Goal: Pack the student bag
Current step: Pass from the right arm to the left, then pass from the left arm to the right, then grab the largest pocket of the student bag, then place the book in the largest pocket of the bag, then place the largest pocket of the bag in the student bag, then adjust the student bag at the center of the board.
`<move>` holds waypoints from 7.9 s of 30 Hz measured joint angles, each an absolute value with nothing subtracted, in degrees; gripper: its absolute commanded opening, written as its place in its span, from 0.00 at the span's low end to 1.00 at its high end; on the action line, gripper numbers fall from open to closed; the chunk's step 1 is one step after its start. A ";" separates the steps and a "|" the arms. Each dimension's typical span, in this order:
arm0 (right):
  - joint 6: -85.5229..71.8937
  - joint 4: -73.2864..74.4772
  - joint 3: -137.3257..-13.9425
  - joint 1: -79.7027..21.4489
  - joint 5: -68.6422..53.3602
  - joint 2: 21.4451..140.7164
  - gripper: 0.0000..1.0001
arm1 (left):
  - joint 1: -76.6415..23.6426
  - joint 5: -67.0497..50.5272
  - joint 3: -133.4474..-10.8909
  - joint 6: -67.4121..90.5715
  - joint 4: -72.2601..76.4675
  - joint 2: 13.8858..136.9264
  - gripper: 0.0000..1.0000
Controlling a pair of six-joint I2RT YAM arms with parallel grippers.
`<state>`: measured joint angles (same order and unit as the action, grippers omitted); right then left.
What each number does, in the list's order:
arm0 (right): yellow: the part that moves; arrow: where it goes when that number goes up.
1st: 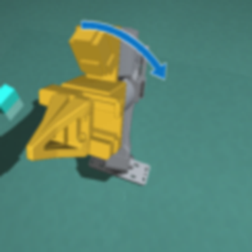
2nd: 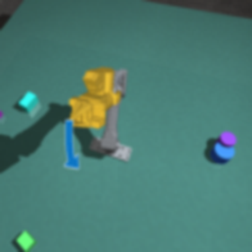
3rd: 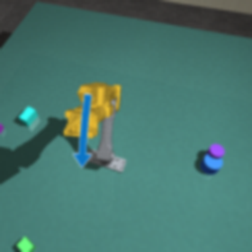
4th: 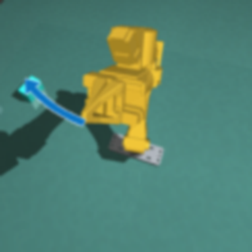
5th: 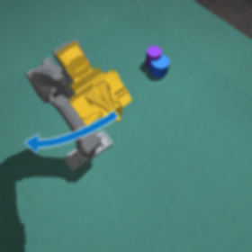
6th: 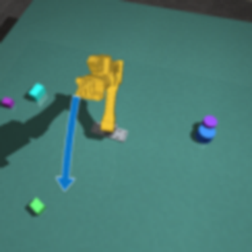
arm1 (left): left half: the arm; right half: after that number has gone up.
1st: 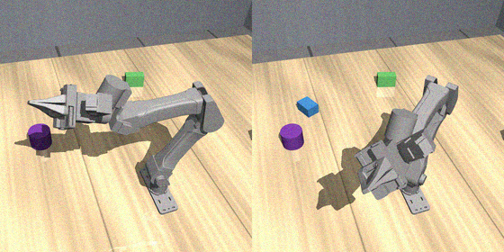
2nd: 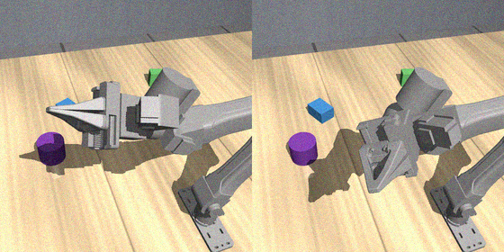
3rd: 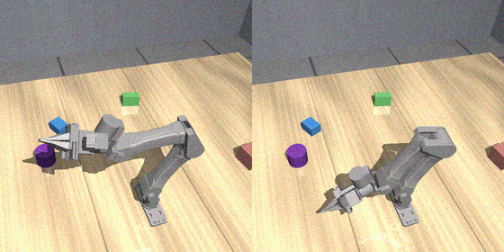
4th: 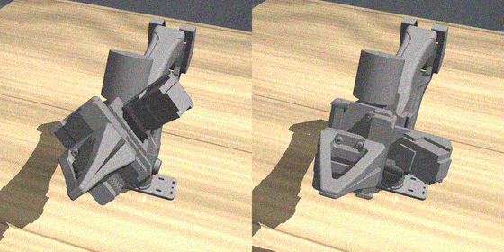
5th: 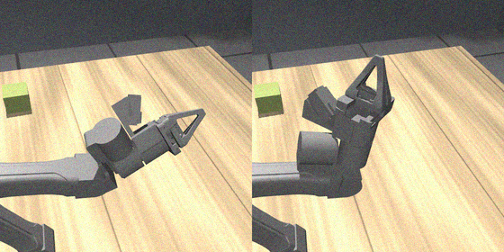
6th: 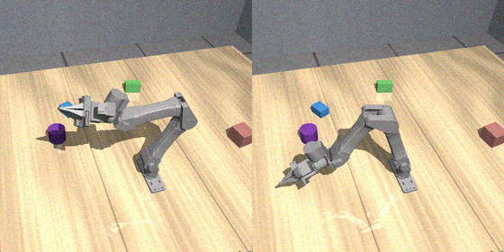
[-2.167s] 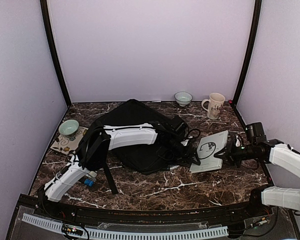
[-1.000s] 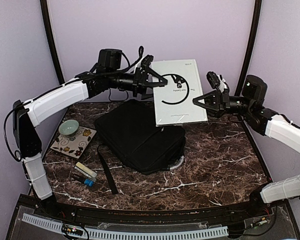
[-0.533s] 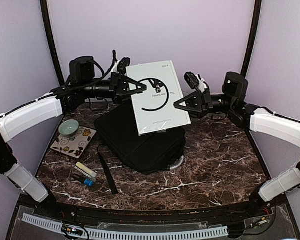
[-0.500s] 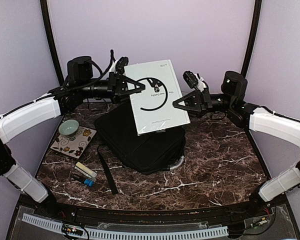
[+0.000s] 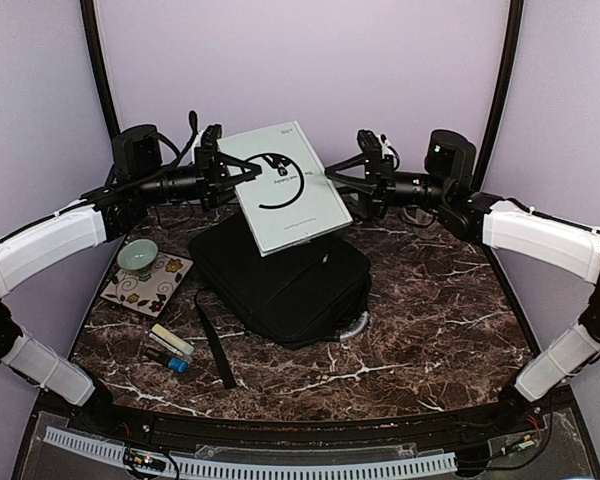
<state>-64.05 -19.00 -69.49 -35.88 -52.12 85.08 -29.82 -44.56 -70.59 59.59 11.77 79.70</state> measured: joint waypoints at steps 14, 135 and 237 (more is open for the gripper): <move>-71.72 -24.69 -71.18 -40.86 -38.65 88.90 0.48 | -23.99 -42.09 -68.71 68.97 21.02 79.68 0.00; -67.83 -10.46 -48.29 -27.03 -50.13 82.19 0.00 | -53.19 -20.53 -112.51 18.59 -36.56 110.85 0.00; -28.21 29.61 -64.18 -20.21 -11.40 85.65 0.99 | -60.86 -3.05 -69.10 25.26 -24.82 104.16 0.47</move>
